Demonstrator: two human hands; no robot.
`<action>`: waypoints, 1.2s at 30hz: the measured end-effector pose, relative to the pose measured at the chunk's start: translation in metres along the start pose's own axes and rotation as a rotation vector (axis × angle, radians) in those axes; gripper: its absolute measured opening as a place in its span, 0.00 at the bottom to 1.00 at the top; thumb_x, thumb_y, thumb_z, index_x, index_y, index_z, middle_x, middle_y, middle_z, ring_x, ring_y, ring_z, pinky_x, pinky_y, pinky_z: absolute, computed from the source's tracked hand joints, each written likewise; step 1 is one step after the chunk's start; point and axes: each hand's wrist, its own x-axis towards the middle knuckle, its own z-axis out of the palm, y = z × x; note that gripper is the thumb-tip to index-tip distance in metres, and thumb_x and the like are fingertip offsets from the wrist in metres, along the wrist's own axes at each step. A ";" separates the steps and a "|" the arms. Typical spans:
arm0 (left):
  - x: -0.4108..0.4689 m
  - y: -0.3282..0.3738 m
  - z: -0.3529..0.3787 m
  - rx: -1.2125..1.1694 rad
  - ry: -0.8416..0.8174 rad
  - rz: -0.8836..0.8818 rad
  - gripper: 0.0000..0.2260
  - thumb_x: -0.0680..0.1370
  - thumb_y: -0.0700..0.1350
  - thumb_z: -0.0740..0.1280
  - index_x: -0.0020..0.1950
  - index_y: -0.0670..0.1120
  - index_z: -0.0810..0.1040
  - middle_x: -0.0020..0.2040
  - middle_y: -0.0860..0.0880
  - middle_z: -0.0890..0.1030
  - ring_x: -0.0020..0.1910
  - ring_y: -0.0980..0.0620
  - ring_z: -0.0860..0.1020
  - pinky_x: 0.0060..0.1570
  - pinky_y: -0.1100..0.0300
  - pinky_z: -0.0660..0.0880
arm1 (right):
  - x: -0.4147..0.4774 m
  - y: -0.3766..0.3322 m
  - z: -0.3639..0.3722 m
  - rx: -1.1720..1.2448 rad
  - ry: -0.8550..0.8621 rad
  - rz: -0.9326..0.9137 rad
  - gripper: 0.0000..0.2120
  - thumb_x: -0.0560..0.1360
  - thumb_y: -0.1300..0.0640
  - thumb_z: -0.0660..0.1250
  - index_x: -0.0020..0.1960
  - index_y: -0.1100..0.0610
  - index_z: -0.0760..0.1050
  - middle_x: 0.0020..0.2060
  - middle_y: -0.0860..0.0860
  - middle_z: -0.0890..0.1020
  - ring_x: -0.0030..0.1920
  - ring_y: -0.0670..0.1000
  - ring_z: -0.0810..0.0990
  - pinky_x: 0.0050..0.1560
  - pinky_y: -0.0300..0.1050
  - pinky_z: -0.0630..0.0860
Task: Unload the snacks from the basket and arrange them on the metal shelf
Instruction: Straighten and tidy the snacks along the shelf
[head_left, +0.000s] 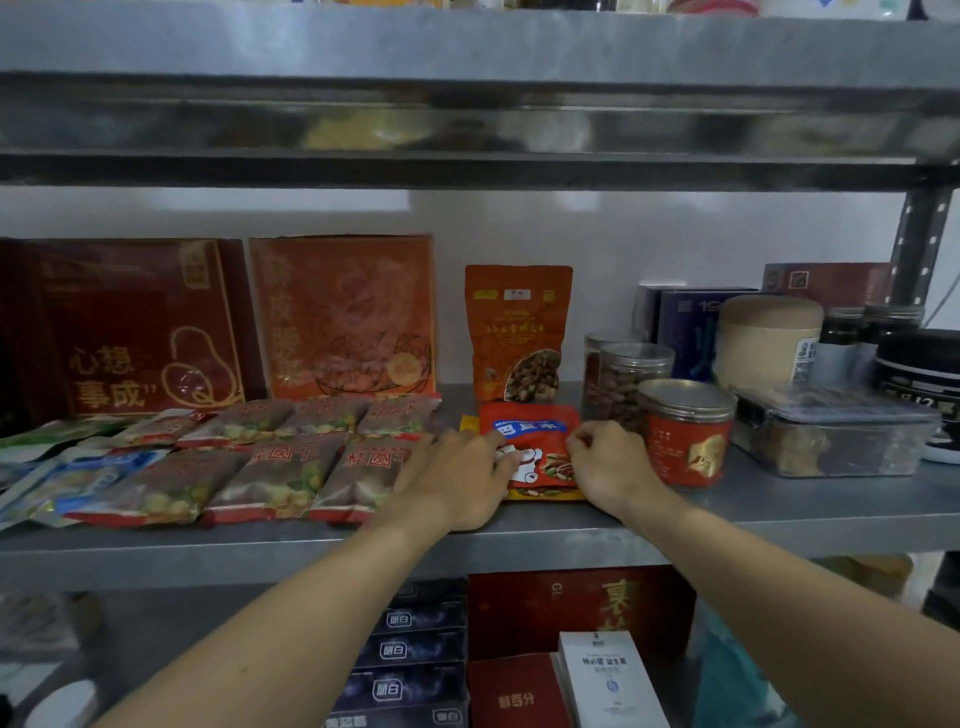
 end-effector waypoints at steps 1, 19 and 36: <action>0.000 -0.001 0.003 0.004 0.005 -0.005 0.20 0.82 0.59 0.50 0.67 0.53 0.72 0.61 0.45 0.79 0.59 0.42 0.76 0.57 0.48 0.71 | 0.000 0.001 0.001 -0.011 0.005 -0.011 0.13 0.82 0.58 0.59 0.55 0.62 0.81 0.54 0.58 0.83 0.56 0.56 0.79 0.53 0.41 0.71; -0.007 0.002 0.004 -0.002 0.023 0.008 0.22 0.82 0.60 0.49 0.65 0.51 0.72 0.59 0.44 0.77 0.59 0.44 0.74 0.58 0.48 0.71 | -0.001 0.004 0.007 -0.105 0.037 -0.050 0.17 0.81 0.46 0.61 0.57 0.58 0.81 0.59 0.59 0.78 0.59 0.56 0.77 0.60 0.45 0.72; 0.034 0.035 -0.060 0.167 0.239 0.080 0.21 0.82 0.59 0.53 0.71 0.51 0.69 0.68 0.47 0.73 0.66 0.44 0.71 0.61 0.46 0.67 | 0.015 -0.049 -0.075 -0.516 0.040 -0.378 0.23 0.81 0.43 0.59 0.70 0.54 0.68 0.64 0.56 0.76 0.62 0.58 0.76 0.56 0.51 0.74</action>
